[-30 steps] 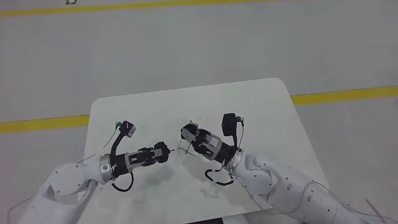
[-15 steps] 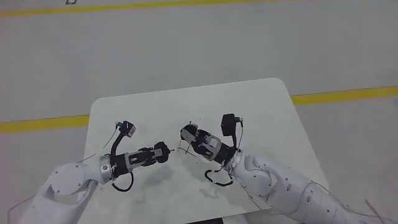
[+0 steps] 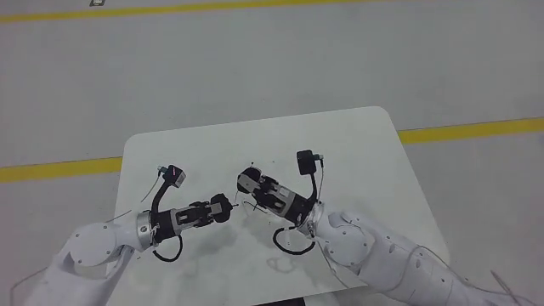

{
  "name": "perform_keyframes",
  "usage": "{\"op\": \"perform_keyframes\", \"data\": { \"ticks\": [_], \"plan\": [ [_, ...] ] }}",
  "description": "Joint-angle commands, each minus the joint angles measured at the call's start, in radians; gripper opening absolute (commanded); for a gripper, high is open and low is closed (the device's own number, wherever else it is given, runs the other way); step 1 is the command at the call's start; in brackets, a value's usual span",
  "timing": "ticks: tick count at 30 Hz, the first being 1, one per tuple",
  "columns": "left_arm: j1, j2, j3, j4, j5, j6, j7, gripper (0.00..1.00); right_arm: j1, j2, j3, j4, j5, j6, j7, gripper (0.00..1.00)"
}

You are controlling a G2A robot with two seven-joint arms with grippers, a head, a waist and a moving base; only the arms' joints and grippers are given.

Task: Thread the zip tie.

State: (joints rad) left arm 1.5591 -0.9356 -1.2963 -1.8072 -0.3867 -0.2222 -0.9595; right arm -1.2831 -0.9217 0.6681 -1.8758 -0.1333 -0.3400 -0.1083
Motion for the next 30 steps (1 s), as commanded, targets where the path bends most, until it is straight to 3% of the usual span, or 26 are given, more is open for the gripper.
{"op": "perform_keyframes", "data": {
  "ticks": [1, 12, 20, 30],
  "plan": [
    [0.000, 0.000, 0.000, 0.000, 0.000, 0.000, 0.000, 0.00, 0.017, -0.008, -0.007, -0.001, 0.010, 0.000, 0.006, 0.00],
    [0.000, 0.000, 0.000, 0.000, 0.000, 0.000, 0.000, 0.00, 0.096, -0.040, -0.049, 0.079, 0.009, 0.000, -0.001, 0.00],
    [0.000, 0.000, 0.000, 0.000, 0.000, 0.000, 0.000, 0.00, 0.139, -0.026, -0.119, 0.071, -0.105, 0.000, -0.091, 0.00],
    [0.000, 0.000, 0.000, 0.000, 0.000, 0.000, 0.000, 0.00, 0.139, -0.026, -0.119, 0.071, -0.105, 0.000, -0.091, 0.00]
  ]
}}
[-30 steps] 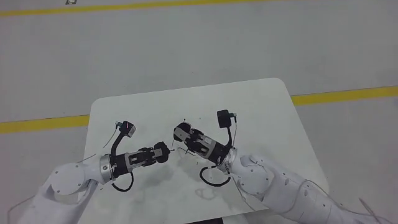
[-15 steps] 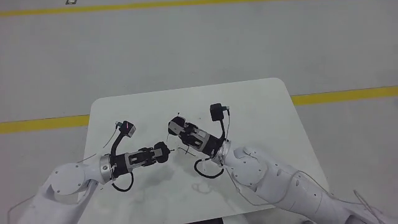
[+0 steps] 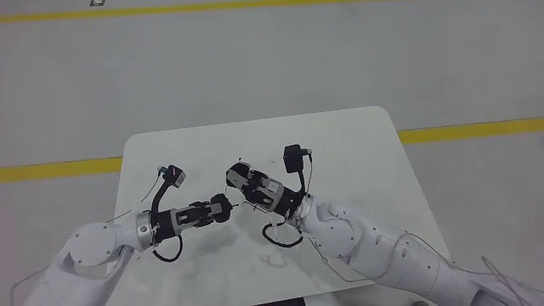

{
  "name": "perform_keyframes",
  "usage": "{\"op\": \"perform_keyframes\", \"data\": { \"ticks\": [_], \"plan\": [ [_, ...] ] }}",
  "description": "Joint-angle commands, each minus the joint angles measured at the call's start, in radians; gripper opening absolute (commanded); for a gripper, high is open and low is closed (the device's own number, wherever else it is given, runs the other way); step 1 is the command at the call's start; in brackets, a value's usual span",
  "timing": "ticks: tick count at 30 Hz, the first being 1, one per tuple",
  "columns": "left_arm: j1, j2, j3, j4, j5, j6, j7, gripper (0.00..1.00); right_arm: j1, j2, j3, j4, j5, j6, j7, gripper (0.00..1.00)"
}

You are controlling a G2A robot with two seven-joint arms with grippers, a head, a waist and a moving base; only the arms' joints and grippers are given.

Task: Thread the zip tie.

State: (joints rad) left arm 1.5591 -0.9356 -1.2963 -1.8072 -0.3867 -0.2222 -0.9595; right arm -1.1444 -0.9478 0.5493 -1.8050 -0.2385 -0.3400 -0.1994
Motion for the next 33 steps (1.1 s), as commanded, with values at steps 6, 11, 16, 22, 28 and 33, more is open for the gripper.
{"op": "perform_keyframes", "data": {
  "ticks": [6, 11, 16, 22, 28, 33],
  "plan": [
    [0.000, 0.000, 0.000, 0.000, 0.000, 0.000, 0.000, 0.00, -0.001, 0.000, 0.001, 0.000, -0.001, 0.001, 0.000, 0.00],
    [-0.002, -0.002, 0.013, -0.008, -0.049, 0.046, 0.003, 0.00, -0.037, 0.004, 0.043, 0.005, -0.055, 0.000, -0.016, 0.00],
    [-0.001, 0.003, -0.011, -0.008, -0.142, 0.107, -0.038, 0.00, -0.070, 0.019, 0.077, -0.005, -0.101, 0.000, -0.034, 0.00],
    [0.006, 0.008, -0.032, -0.010, -0.205, 0.150, -0.067, 0.00, -0.081, 0.039, 0.071, -0.021, -0.174, 0.000, -0.081, 0.00],
    [0.002, 0.008, -0.024, -0.006, -0.260, 0.204, -0.082, 0.00, -0.065, 0.064, 0.021, -0.013, -0.242, 0.000, -0.170, 0.00],
    [-0.008, 0.010, -0.022, -0.003, -0.263, 0.241, -0.075, 0.00, -0.032, 0.088, -0.051, -0.009, -0.291, 0.000, -0.249, 0.00]
  ]
}}
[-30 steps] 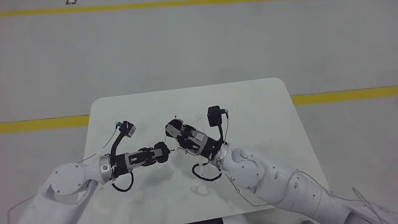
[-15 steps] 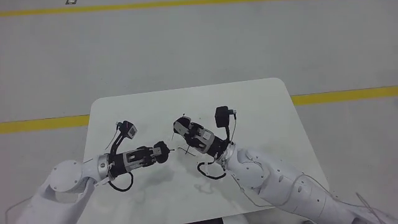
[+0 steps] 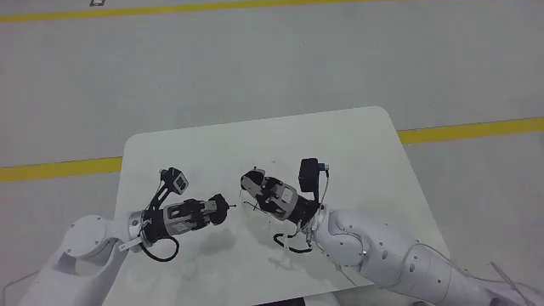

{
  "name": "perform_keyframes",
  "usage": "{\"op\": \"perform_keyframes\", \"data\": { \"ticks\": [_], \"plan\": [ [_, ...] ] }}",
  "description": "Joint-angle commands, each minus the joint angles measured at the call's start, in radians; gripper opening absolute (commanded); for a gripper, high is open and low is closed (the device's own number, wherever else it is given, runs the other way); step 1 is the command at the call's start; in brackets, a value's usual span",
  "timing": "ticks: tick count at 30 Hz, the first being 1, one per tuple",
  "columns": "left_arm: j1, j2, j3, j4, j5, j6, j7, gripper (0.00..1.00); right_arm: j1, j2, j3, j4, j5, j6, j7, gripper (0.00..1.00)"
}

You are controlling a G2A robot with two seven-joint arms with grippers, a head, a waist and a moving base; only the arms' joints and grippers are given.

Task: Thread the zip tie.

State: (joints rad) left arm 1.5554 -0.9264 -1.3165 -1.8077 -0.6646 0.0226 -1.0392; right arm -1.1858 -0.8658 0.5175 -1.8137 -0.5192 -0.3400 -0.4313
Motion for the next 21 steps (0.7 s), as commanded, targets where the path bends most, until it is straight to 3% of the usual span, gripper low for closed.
{"op": "perform_keyframes", "data": {
  "ticks": [1, 9, 21],
  "plan": [
    [-0.005, 0.001, -0.002, -0.003, 0.014, -0.004, 0.004, 0.00, 0.018, 0.010, -0.035, -0.001, -0.017, 0.000, -0.029, 0.00],
    [-0.009, 0.000, 0.006, -0.002, 0.022, 0.006, 0.028, 0.00, 0.024, 0.014, -0.045, 0.001, -0.020, 0.000, -0.037, 0.00],
    [-0.015, 0.004, 0.008, 0.005, -0.034, 0.071, -0.008, 0.00, -0.021, 0.010, -0.003, -0.026, -0.063, 0.000, -0.044, 0.00]
  ]
}}
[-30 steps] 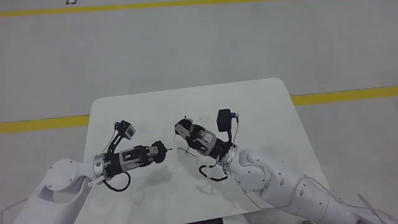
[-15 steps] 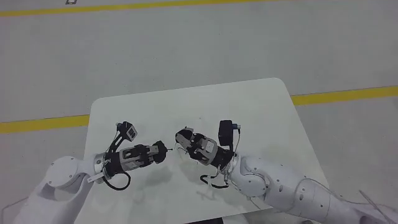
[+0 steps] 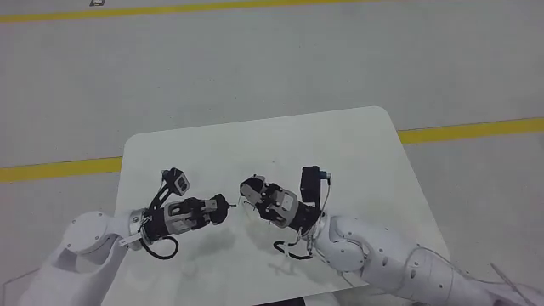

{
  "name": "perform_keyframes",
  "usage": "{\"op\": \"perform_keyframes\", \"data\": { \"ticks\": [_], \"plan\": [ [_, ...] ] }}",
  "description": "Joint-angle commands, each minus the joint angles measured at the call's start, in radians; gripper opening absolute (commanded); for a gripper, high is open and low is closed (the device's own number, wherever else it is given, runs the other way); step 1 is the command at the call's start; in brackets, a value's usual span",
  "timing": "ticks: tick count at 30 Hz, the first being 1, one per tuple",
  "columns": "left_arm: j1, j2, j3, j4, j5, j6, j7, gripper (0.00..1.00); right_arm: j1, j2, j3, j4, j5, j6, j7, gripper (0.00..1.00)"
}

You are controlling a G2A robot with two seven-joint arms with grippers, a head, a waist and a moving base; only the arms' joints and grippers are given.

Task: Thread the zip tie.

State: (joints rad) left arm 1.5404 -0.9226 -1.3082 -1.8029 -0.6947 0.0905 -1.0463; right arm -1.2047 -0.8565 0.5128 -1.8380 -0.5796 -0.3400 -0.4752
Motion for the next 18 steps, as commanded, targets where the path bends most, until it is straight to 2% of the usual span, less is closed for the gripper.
{"op": "perform_keyframes", "data": {
  "ticks": [1, 18],
  "plan": [
    [0.000, 0.001, 0.000, 0.000, -0.006, 0.005, -0.002, 0.00, -0.003, 0.001, 0.003, -0.003, -0.006, 0.000, 0.001, 0.00],
    [-0.008, 0.006, 0.008, 0.006, -0.038, 0.027, -0.032, 0.00, 0.011, 0.005, -0.016, -0.013, -0.009, 0.000, -0.007, 0.00]
  ]
}}
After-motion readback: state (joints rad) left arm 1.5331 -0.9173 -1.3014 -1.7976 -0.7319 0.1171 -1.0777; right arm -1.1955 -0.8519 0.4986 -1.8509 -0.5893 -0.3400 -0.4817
